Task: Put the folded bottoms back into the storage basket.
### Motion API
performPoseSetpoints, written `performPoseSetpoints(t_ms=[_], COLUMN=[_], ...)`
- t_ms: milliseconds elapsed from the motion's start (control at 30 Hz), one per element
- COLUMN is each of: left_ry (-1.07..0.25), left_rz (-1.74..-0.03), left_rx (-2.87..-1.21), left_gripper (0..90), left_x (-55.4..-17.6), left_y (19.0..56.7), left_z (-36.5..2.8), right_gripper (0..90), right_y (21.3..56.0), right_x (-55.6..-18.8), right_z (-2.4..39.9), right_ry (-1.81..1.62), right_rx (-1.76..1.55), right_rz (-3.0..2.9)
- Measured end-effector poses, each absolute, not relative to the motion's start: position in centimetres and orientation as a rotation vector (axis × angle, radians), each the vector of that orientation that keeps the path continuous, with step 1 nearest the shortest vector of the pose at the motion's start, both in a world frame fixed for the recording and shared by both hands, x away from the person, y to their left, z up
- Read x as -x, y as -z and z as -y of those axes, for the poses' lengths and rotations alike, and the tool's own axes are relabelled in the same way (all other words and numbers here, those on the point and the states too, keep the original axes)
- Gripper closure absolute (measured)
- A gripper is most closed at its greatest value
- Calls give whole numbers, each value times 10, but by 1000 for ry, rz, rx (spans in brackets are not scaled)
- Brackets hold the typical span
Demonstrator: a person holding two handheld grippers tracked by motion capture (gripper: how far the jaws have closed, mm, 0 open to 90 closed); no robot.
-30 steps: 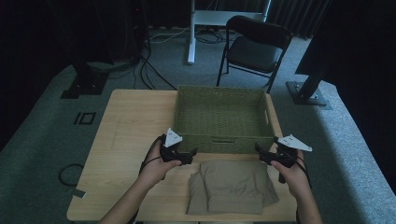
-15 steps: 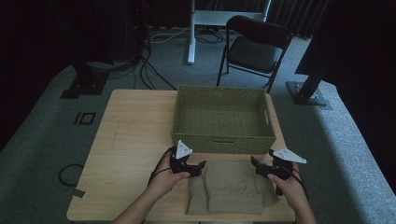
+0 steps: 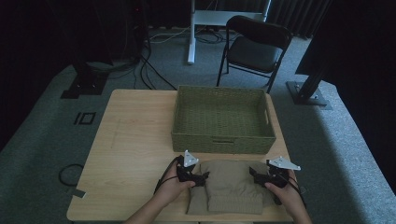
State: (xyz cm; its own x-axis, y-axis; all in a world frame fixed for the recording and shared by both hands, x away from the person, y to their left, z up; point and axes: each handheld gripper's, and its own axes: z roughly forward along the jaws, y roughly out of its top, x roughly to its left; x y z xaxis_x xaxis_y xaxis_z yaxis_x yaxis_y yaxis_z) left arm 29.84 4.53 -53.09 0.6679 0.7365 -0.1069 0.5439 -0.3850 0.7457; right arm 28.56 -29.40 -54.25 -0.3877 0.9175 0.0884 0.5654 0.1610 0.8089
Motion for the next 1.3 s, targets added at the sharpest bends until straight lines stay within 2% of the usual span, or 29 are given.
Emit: performPoseSetpoints(t_ms=[533,1000,1067,1133,1200,1267,1300], left_ry=[-290,-339,-343,-353,-347,-340,-331], left_rz=[-1008,-952,-939,-916,-887,-892,-899], left_rx=[-2128,-2149,-2157,-2165,-2161,-2149,-2138], left_gripper=[186,173,182,230,353,437,476], left_x=[-297,-297,-298,-298,-298,-299,-300], left_y=[549,552,552,552,551,551,551], left_z=[-35,-26,-25,-23,-22,-21,-21], right_gripper=[136,144,166,222,293,362,436], right_y=[555,556,556,555,555,555,555], right_x=[-283,-284,-284,-283,-282,-281,-280], right_z=[296,291,290,289,288,287,287], right_ry=[-1016,-981,-973,-987,-999,-1014,-1026], right_rx=[-1455,-1461,-1451,-1435,-1426,-1417,-1409], right_rz=[-2087,-2094,-2096,-2103,-2104,-2105,-2109])
